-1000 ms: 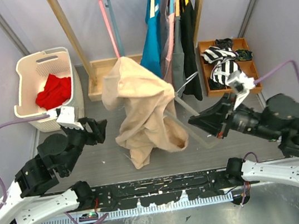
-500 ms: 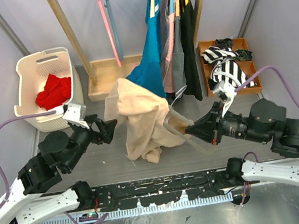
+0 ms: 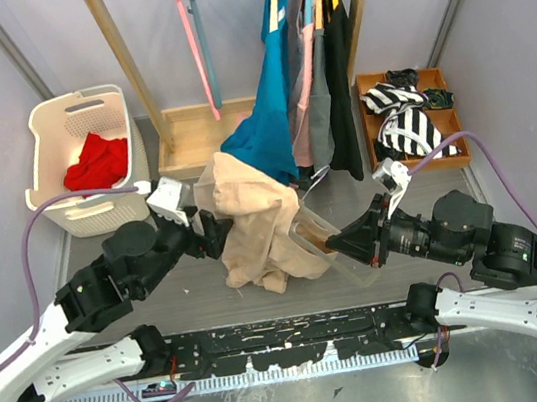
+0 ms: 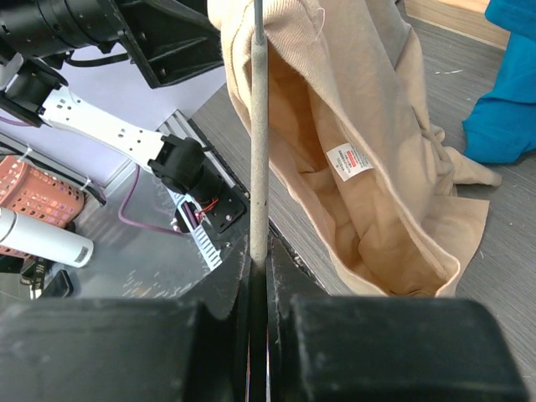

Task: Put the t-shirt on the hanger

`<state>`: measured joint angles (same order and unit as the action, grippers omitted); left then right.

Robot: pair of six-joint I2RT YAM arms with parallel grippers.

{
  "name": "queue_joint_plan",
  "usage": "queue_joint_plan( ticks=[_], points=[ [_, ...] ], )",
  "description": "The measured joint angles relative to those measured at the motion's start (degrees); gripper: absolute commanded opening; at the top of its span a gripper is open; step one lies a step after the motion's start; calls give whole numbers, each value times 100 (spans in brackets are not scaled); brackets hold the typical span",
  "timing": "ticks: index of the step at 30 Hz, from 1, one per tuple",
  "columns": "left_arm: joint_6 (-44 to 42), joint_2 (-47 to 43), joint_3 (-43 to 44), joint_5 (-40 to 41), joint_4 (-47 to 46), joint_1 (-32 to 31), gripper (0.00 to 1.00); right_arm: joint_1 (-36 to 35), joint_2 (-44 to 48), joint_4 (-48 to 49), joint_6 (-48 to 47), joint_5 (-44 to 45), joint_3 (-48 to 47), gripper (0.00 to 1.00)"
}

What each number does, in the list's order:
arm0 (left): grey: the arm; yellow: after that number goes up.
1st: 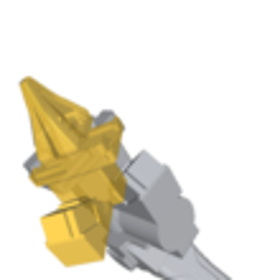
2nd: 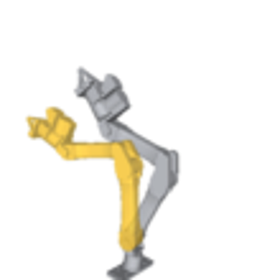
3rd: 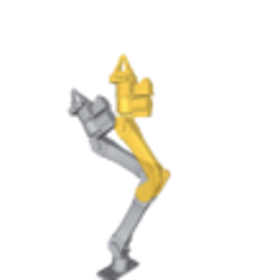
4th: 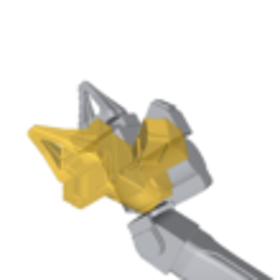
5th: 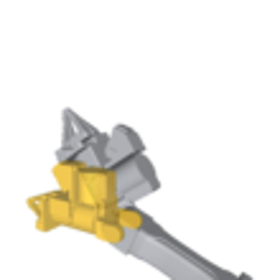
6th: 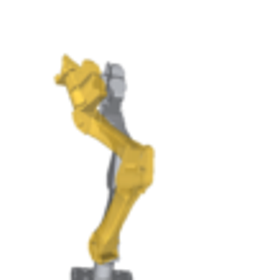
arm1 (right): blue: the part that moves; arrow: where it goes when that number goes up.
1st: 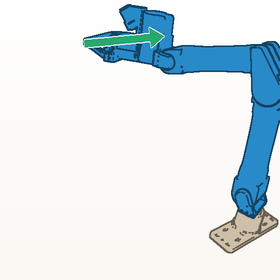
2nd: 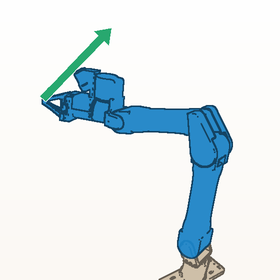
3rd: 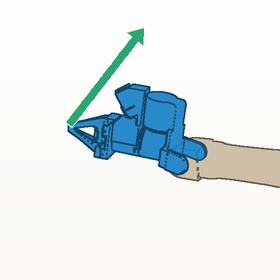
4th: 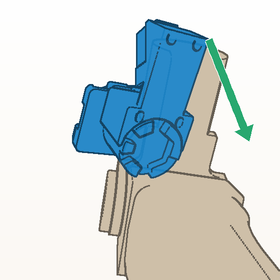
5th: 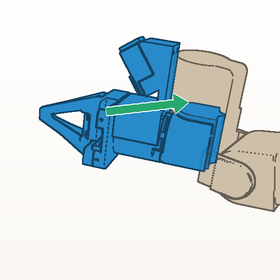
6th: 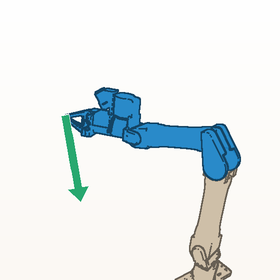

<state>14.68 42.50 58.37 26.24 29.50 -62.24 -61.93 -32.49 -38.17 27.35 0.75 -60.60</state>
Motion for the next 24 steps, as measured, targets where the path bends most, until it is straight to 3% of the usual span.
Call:
queue_joint_plan(
  ticks=[2, 4, 9, 13, 24],
  points=[
    [9, 96, 0, -46, -2, 0, 84, 0, 2, 76, 24, -11, 44, 1],
    [7, 173, 0, -33, -13, 0, 77, 0, 2, 136, 44, -39, 87, 1],
    [-37, 498, 144, 332, -28, 0, 29, 0, 59, 293, 127, -109, 240, 1],
    [-179, 782, 476, 551, 9, 0, 10, 0, 166, 424, 188, -157, 444, 1],
    [-422, 743, 1266, 911, 420, -2, 5, 0, 439, 601, 332, -199, 986, 1]
  ],
)
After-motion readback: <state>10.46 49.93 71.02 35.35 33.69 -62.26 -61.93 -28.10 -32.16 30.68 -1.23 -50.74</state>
